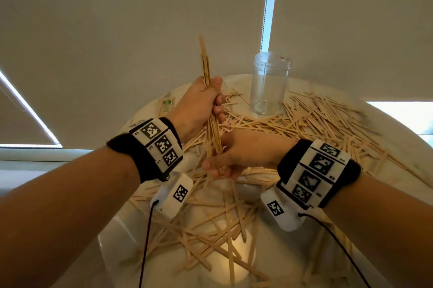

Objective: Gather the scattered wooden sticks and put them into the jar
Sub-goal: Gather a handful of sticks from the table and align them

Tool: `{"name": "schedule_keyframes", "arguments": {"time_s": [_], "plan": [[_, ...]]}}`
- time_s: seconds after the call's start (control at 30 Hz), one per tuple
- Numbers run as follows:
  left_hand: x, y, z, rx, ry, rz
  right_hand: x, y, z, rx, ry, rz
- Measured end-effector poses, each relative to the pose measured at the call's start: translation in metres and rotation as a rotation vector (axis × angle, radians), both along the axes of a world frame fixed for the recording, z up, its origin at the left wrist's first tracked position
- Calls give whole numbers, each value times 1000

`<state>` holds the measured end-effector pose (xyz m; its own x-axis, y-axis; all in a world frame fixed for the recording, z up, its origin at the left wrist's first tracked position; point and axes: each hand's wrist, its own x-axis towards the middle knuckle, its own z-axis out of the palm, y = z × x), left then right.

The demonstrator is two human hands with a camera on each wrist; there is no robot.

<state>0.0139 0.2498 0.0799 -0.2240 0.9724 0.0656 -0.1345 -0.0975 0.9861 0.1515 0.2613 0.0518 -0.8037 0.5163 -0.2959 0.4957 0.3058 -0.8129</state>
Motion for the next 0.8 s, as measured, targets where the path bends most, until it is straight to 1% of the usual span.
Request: {"name": "schedule_keyframes", "arguments": {"time_s": [0.1, 0.2, 0.3, 0.33, 0.4, 0.43, 0.5, 0.53, 0.57, 0.6, 0.63, 0.67, 0.8], "plan": [[-7, 10, 14, 0, -2, 7, -4, 4, 2, -114, 82, -20], [-4, 16, 10, -6, 10, -10, -3, 1, 0, -115, 165, -85], [5, 19, 11, -43, 8, -91, 2, 4, 3, -111, 227, -172], [7, 20, 13, -61, 32, -114, 7, 6, 8, -127, 203, -173], [11, 22, 20, -86, 147, -153, 22, 16, 29, -64, 31, -141], [8, 22, 20, -120, 205, -184, 27, 25, 34, -13, -17, -165], [3, 24, 28, -201, 309, -280, 35, 46, 50, 153, 74, -327], [-1, 24, 32, -230, 355, -319, 36, 53, 58, 200, 190, -400], [-4, 25, 36, -248, 393, -350, 36, 62, 64, 187, 333, -556], [-6, 26, 40, -258, 418, -370, 33, 72, 68, 183, 424, -669], [-5, 28, 44, -268, 422, -389, 30, 78, 74, 189, 477, -705], [-3, 29, 44, -283, 420, -409, 28, 82, 77, 221, 506, -700], [15, 31, 35, -336, 426, -488, 24, 89, 83, 349, 553, -741]]}}
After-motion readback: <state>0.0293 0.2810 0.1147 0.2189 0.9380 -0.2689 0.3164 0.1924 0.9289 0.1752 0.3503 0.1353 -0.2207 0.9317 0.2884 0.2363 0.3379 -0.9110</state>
